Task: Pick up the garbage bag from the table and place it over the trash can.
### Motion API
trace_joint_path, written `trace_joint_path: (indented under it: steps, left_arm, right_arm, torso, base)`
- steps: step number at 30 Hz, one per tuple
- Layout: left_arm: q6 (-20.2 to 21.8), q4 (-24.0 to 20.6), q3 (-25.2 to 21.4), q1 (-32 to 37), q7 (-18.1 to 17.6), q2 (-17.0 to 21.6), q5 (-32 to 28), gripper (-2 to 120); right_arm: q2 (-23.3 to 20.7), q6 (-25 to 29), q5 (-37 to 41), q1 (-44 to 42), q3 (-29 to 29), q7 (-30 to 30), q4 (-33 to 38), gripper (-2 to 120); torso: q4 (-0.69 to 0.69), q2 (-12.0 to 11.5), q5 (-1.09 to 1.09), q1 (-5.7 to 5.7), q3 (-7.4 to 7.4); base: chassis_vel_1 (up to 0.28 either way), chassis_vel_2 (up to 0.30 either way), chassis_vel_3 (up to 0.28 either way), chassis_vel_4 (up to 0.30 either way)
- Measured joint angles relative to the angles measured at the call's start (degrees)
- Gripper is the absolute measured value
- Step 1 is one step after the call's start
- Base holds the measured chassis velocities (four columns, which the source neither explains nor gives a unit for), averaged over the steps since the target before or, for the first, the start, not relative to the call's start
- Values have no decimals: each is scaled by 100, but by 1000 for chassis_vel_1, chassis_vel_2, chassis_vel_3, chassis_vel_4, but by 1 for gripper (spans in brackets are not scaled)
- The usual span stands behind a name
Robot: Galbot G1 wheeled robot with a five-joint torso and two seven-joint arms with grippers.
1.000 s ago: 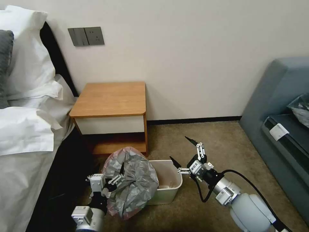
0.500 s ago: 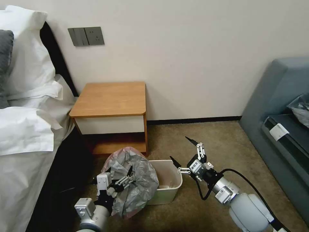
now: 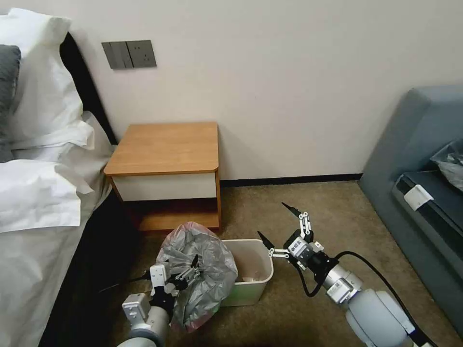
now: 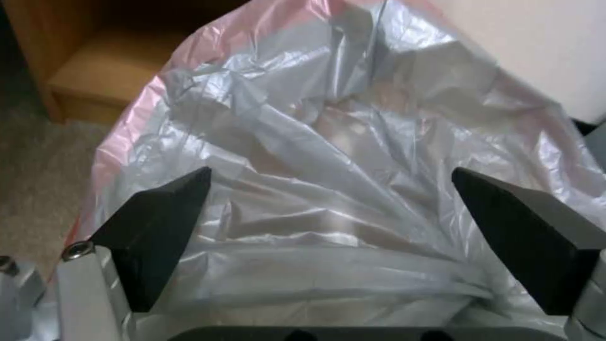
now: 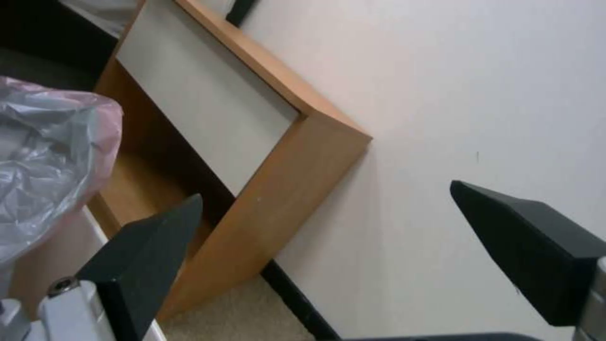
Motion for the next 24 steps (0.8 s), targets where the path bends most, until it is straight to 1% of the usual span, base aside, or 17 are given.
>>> trace_joint_path:
  steps: [4,8,14,20,23,24]
  left_arm:
    - [153,152,-31,-56,-53,-88,47,96]
    - [186,247,-89,-76,-71,-91,56,95]
    - [299,449,-248,-350,-72,-82,-212,93]
    - [319,490,-250,-441,-69,-67,-274,93]
    - [340,648,-248,-633,-61,-46,-363,86]
    - [340,648,-248,-633,-61,-46,-363,86]
  right_arm:
    - [-25,62,57,-103,111,-35,53,100]
    - [-18,91,54,-165,161,-52,76,100]
    - [108,99,-104,-209,225,-135,158,100]
    - [125,92,-112,-261,223,-138,183,100]
    - [125,79,-120,-311,225,-141,227,100]
    - [125,79,-120,-311,225,-141,227,100]
  torso:
    - [0,0,0,0,0]
    - [0,0,0,0,0]
    - [0,0,0,0,0]
    - [0,0,0,0,0]
    - [0,0,0,0,0]
    - [0,0,0,0,0]
  base:
    - [0,0,0,0]
    - [0,0,0,0]
    - [0,0,0,0]
    - [0,0,0,0]
    - [0,0,0,0]
    - [0,0,0,0]
